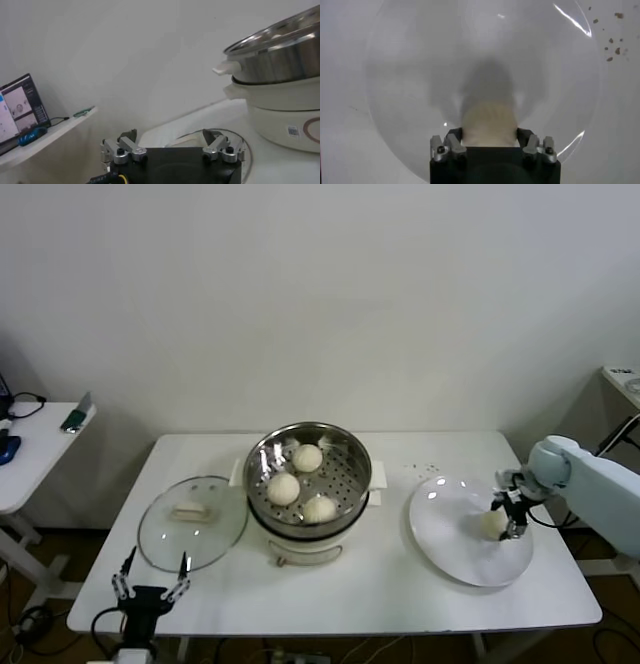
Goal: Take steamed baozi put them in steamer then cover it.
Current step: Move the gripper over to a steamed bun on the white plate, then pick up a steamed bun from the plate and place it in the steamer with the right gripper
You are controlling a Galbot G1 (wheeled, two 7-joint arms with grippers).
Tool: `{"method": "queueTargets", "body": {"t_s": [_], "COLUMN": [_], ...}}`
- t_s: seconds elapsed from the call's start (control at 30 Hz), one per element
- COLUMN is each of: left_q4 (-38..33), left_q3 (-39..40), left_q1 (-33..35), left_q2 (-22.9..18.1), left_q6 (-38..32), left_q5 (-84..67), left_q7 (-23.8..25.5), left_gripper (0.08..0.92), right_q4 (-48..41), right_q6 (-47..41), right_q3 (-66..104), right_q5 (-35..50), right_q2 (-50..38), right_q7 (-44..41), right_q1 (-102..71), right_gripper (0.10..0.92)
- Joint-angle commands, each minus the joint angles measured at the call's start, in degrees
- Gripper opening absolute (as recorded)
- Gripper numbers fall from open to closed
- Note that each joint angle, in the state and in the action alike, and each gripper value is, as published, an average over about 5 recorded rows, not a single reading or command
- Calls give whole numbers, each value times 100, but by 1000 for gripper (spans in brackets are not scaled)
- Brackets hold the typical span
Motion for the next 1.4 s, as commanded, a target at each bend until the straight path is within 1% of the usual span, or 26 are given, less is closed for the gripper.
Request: {"method": "queueTargets", "body": {"t_s": [0.03,0.2,0.4,0.5,0.6,0.9,1.1,1.23,1.4], "left_q4": [1,-19,-63,-83,-102,-178,-230,-246,-220], "left_q3": [-1,24,107,158,201,246,285,305,298], "left_q1": [32,50,31,28,36,15,-53,-88,-105], "left_q2": [-1,3,9,36,50,136,195,210,251], "left_q6": [-21,-37,-67,-96,-129,-113,-89,-102,-110], "left_q5": [-33,-38,-46,-77,-144,-344,-380,-409,-483], "left_q7": [8,31,62,81,106,155,179,190,193], "left_gripper": [823,823,823,823,823,823,823,823,823], "right_q4": [19,218,443,499,499,571,702,732,680], "right_q6": [-61,-367,-711,-841,-888,-1103,-1264,-1368,-1407], "right_q3": [-203,-948,-2336,-2925,-3375,-4297,-4782,-4946,-5157], "right_q5": [293,1235,2699,3392,3859,5423,6000,6222,6303], "right_q2": [-6,22,418,790,1216,2622,3499,3842,4136], "right_q7": [0,67,154,232,310,533,756,909,1009], "right_q1": [250,1254,2930,3724,4284,5126,5234,5115,4912], "right_gripper": [691,682,687,687,687,695,702,704,704]}}
